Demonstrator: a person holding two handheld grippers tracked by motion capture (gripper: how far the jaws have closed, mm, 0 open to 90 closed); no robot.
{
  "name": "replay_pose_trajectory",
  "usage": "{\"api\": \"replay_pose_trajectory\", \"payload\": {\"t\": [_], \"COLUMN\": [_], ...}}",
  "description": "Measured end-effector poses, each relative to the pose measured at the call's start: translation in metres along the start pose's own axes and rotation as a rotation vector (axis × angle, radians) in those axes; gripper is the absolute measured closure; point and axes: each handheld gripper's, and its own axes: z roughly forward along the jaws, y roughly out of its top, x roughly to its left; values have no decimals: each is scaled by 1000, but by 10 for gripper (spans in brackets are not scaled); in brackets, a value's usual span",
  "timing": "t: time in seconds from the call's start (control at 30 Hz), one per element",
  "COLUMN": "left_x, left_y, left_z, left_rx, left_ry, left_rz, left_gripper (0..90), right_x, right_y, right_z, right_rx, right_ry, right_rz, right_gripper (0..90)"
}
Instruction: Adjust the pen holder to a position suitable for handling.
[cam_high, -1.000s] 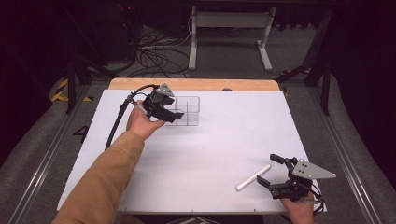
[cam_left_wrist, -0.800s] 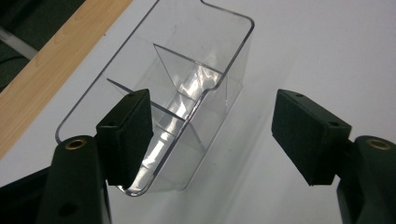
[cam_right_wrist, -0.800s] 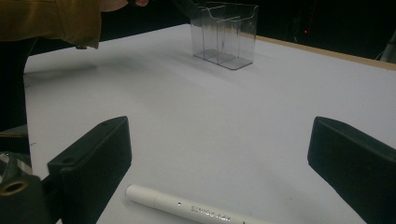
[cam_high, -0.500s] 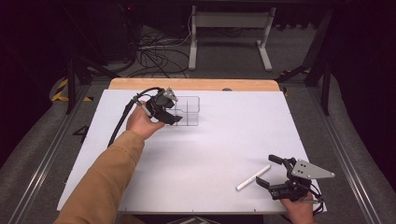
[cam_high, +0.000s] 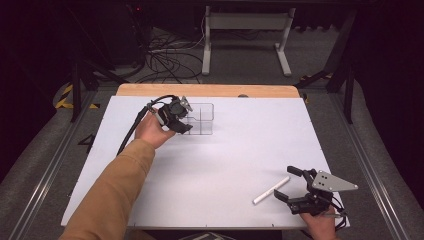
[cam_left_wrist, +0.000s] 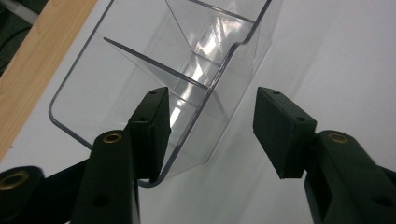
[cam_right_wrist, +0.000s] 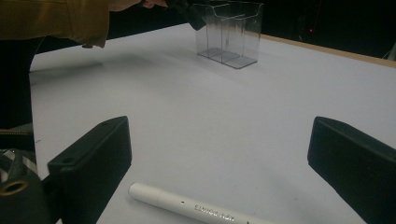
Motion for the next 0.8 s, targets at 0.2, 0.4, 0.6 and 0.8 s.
{"api": "replay_pose_trajectory", "payload": {"t": [0.2, 0.4, 0.6, 0.8], "left_x": [-1, -1, -4, -12], "left_y": [4, 6, 7, 11], "left_z": [0, -1, -6, -12], "left_rx": [43, 63, 62, 66], "left_ry": [40, 47, 6, -49], "left_rz": [26, 56, 87, 141], "left_gripper": [561, 622, 714, 797], "right_x": [0, -1, -1, -1], "right_y": [0, -1, -1, -1], "right_z": [0, 0, 0, 0], "right_rx": [1, 1, -2, -2], "right_ry": [3, 4, 5, 6], "right_rz": [-1, 7, 7, 7], "right_gripper": [67, 67, 68, 68]}}
